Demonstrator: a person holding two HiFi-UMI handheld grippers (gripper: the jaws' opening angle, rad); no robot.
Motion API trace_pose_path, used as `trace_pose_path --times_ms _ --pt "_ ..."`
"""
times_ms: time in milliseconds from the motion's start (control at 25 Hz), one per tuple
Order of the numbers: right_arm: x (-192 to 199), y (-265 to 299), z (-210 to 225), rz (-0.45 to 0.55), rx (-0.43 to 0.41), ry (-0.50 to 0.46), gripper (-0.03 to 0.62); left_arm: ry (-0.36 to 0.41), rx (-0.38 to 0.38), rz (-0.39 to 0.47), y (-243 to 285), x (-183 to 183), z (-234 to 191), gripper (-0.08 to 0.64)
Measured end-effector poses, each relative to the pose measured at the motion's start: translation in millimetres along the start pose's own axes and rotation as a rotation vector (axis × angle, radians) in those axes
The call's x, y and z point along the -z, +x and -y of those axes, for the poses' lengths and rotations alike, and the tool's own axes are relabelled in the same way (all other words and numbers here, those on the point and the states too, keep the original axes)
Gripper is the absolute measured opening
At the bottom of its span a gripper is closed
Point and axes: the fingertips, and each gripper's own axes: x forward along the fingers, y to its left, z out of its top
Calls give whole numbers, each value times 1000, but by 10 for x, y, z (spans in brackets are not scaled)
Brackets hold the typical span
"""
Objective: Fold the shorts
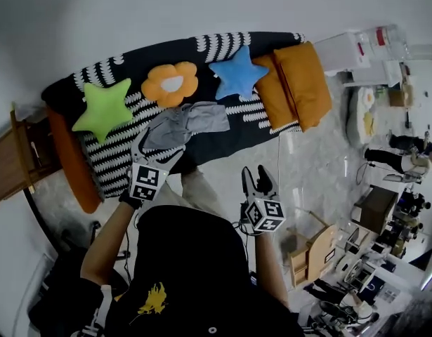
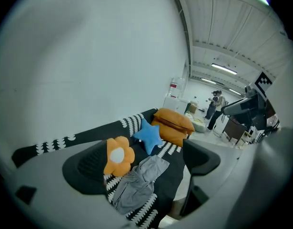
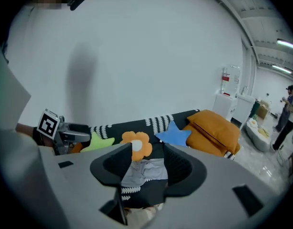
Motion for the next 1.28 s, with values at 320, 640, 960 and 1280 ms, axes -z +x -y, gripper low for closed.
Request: trace_pose_path --times_ms 320,640,960,1280 --pt "161 995 169 -65 -21 -142 170 -245 -69 -11 1415 566 -117 505" --pt "1113 2446 401 -217 -151 -169 150 -344 -111 -230 3083 2051 -386 502" --pt "1875 3332 622 -268 -163 -96 140 -416 -232 -458 4071 3495 -497 449" --pt "2220 3273 584 -335 -201 -76 140 -259 -455 -599 4190 3872 -645 253"
